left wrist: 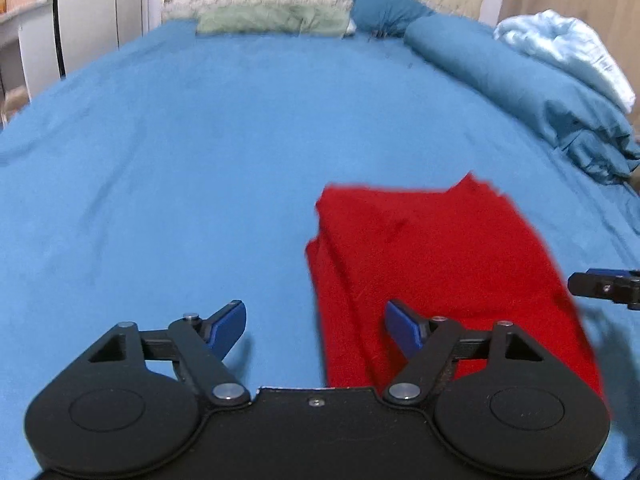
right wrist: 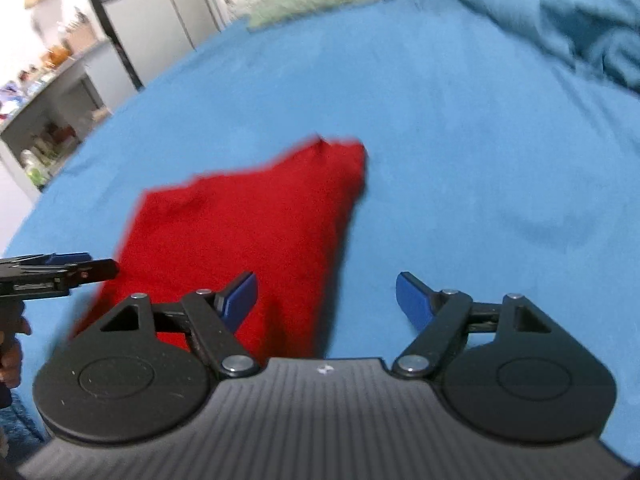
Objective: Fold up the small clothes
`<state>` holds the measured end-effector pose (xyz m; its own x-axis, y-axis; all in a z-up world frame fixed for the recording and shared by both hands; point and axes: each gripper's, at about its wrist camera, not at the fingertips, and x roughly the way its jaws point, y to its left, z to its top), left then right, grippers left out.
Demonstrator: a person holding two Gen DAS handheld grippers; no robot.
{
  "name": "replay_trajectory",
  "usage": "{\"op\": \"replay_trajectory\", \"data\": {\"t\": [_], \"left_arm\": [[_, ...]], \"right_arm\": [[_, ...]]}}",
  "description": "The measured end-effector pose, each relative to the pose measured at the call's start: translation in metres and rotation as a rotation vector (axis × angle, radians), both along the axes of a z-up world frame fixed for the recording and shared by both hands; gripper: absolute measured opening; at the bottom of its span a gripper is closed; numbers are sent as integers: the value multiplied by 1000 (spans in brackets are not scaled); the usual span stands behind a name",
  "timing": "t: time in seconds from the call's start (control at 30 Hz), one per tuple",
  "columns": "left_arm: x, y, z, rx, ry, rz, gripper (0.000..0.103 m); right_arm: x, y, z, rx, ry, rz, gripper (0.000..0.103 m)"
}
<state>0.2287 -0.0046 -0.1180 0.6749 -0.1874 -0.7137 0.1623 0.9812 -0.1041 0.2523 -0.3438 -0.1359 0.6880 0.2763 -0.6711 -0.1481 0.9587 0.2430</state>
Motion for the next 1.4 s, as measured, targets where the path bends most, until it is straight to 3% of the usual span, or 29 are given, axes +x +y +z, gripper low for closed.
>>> {"op": "replay_trajectory", "data": {"t": [0.13, 0.2, 0.23, 0.3, 0.47, 0.63, 0.8, 1.0, 1.4], "left_arm": [[-32, -4, 57, 21, -99, 10, 82], [-55, -6, 87, 37, -142, 17, 90], [-67, -8, 101, 49, -159, 23, 101], [-94, -11, 124, 70, -197, 40, 103], [-152, -16, 151, 113, -166, 62, 103], [-188, -17, 140, 140, -85, 91, 103], [-215, -12, 121, 151, -57, 93, 103], [-227, -13, 110, 174, -56, 77, 103], [-233, -19, 105, 174, -74, 63, 103]], "right_arm": [[-35, 10, 60, -32, -74, 3, 97], [-58, 16, 92, -50, -97, -5, 103], [-70, 19, 105, -52, -109, -10, 103], [-96, 27, 129, -74, -135, -19, 103], [-148, 49, 160, -165, -106, -79, 103], [-192, 53, 153, -185, -49, -121, 103], [-222, 58, 129, -208, 23, -136, 103], [-236, 60, 102, -208, 110, -141, 103], [-238, 59, 97, -240, 129, -145, 103]]}}
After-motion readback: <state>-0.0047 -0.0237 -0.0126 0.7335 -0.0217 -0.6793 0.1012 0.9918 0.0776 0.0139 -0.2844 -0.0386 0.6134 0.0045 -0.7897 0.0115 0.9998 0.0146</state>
